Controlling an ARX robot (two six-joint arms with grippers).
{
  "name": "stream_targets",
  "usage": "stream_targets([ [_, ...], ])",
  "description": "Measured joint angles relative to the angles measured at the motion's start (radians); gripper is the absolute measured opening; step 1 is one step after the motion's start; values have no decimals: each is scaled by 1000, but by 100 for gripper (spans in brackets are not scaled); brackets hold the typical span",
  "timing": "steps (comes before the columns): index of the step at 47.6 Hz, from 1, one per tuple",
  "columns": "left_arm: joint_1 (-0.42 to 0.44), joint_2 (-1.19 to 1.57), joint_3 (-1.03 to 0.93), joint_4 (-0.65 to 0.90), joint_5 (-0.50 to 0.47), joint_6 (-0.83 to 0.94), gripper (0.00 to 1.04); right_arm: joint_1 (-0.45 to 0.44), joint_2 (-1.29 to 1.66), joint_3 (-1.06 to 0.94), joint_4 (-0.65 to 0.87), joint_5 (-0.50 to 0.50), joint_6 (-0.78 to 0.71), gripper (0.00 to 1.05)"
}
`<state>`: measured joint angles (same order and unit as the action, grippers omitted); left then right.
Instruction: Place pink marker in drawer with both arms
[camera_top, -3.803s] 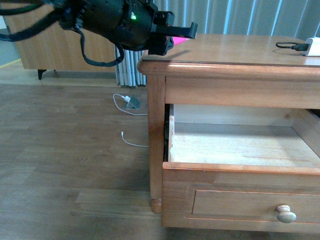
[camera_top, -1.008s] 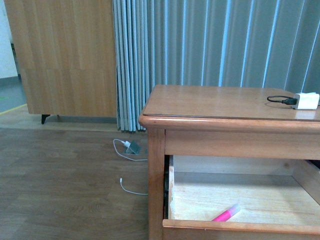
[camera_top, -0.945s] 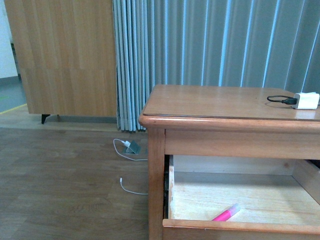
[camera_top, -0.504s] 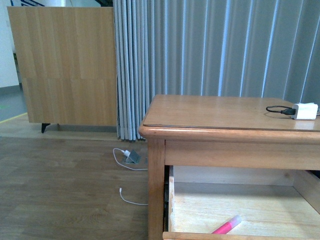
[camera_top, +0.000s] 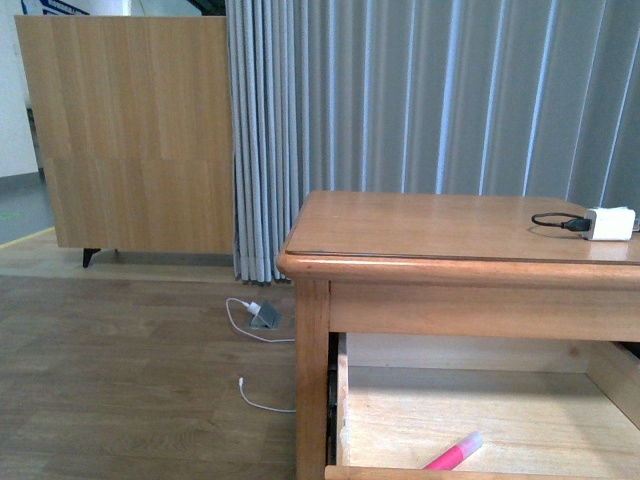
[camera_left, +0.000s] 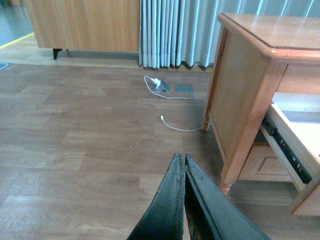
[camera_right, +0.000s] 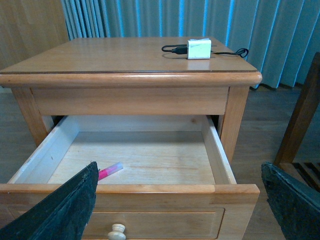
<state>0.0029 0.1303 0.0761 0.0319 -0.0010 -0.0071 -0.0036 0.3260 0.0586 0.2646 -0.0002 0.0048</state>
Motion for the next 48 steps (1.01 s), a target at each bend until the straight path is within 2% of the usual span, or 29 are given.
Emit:
stream_targets([
  [29,-1,-126,-53,-34,1,2,4,0,0,-1,0,0,0,96],
  [35,-1,-126,-53,-34,1,2,26,1,0,-1,-1,4,1,96],
  [38,-1,-126,-53,-34,1,2,42,60,11,27,-132,186,76,96],
  [43,-1,-126,-53,-34,2,2,65,95,89,60,-266,273,85,96],
  [48,-1,-126,-53,-34,1,2,83,100,195,107,-336,211,88,96],
])
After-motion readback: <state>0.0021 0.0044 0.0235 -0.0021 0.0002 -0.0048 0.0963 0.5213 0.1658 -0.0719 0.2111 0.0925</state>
